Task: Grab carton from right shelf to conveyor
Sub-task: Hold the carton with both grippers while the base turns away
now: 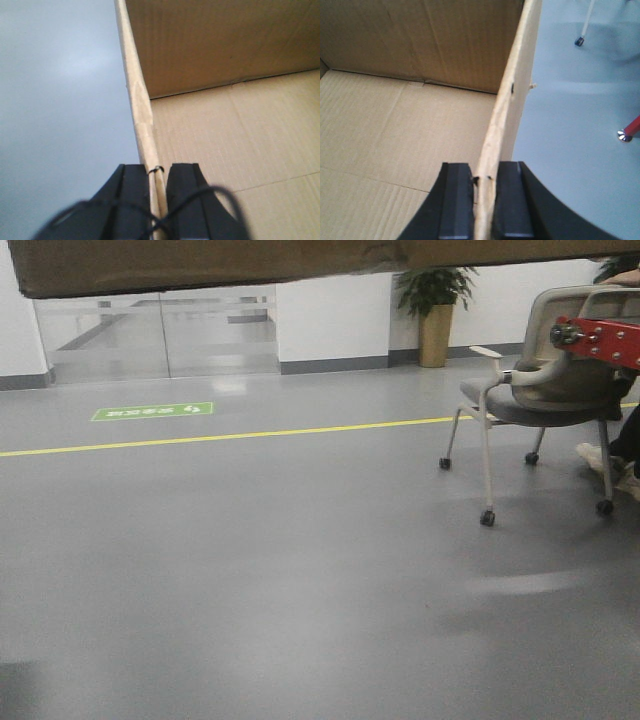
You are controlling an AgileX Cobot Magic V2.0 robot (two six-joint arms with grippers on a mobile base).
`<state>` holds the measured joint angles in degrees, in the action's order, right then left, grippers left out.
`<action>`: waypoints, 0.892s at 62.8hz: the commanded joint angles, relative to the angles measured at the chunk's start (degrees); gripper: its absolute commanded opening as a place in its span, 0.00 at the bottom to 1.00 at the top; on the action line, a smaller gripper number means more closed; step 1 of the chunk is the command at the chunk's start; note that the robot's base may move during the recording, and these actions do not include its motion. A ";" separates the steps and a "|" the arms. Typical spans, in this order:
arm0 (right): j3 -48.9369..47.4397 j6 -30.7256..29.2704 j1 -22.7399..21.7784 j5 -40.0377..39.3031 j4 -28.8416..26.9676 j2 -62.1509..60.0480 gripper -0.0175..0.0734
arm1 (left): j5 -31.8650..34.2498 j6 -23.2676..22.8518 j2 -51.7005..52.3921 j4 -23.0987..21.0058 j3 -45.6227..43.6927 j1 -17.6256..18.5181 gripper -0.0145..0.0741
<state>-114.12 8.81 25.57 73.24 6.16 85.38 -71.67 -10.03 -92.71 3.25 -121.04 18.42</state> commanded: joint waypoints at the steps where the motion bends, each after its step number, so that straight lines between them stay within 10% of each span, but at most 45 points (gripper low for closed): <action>1: -0.40 -0.74 0.29 -3.28 -2.55 -0.80 0.12 | 1.70 0.34 0.35 -1.38 -0.15 0.65 0.14; 56: -0.40 -0.74 0.29 -3.28 -2.55 -0.80 0.12 | 1.70 0.34 0.35 -1.38 -0.15 0.65 0.14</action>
<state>-114.12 8.81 25.57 73.24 6.16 85.38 -71.67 -10.03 -92.71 3.25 -121.04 18.42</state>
